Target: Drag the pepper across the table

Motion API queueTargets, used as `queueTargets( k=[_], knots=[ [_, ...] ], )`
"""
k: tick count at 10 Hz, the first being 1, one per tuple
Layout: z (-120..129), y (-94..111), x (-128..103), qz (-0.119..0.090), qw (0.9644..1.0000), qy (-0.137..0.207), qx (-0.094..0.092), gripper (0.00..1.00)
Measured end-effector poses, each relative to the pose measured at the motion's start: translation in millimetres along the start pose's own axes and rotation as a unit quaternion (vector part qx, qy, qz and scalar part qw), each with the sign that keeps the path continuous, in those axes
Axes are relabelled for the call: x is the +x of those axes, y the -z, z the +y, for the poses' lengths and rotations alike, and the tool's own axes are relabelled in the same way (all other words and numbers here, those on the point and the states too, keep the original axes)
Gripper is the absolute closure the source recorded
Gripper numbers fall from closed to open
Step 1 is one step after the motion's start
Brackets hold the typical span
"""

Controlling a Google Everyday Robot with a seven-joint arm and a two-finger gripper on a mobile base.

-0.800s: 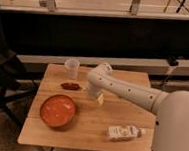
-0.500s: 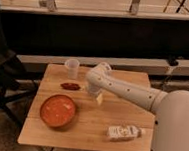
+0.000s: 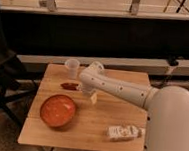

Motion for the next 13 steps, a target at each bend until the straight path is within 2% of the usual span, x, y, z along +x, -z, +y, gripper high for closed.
queueTargets(
  k=[7,11,13],
  knots=[
    [-34,-5,6,0.01,0.9986,-0.051,0.004,0.2],
    [-45,-11,10,0.022,0.995,-0.098,0.0,0.2],
    [-50,-15,12,0.033,0.9913,-0.127,-0.007,0.2]
  ],
)
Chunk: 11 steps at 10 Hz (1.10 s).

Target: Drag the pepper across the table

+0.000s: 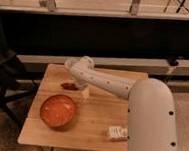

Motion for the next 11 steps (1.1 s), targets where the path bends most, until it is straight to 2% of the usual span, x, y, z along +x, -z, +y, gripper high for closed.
queueTargets(
  k=[3,6,8,11],
  knots=[
    [-8,-4,-1,0.015,0.9994,-0.029,-0.009,0.2],
    [-14,-7,-8,0.024,0.9987,-0.042,-0.017,0.2],
    [-17,-9,-7,0.025,0.998,-0.052,-0.023,0.2],
    [-26,-14,-8,0.017,0.9972,-0.062,-0.038,0.2]
  ],
)
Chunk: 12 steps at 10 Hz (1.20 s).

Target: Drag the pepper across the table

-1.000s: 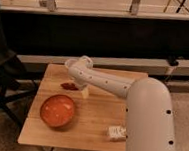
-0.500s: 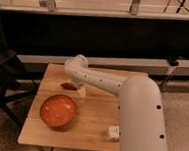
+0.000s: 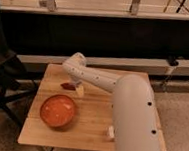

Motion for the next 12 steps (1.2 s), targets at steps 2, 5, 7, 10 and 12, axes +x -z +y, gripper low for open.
queueTargets(
  k=[2,5,7,10,12],
  knots=[
    [-3,-4,1,-0.003,1.0,-0.003,-0.009,0.2],
    [-4,-16,0,-0.004,0.9998,-0.003,-0.02,0.2],
    [-3,-24,1,-0.004,0.9997,-0.003,-0.025,0.2],
    [-5,-25,0,-0.004,0.9997,0.001,-0.024,0.2],
    [-6,-24,-1,-0.006,0.9997,0.005,-0.023,0.2]
  ],
)
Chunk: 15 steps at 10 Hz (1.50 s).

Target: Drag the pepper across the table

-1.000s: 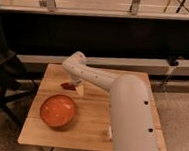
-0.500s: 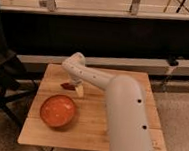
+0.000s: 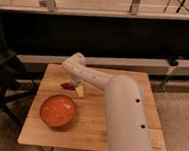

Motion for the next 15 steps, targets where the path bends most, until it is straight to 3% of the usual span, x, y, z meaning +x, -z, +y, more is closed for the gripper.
queueTargets(
  k=[4,7,11,13,15],
  knots=[
    [-5.5,8.6,-0.9,-0.001,1.0,0.005,0.004,0.2],
    [-6.7,11.4,-0.6,-0.001,1.0,0.008,0.005,0.27],
    [-6.9,8.2,2.0,-0.002,1.0,0.009,0.003,0.5],
    [-6.9,7.4,2.1,-0.002,0.9999,0.01,0.002,0.52],
    [-6.1,6.7,2.1,-0.002,0.9999,0.011,0.001,0.6]
  ],
)
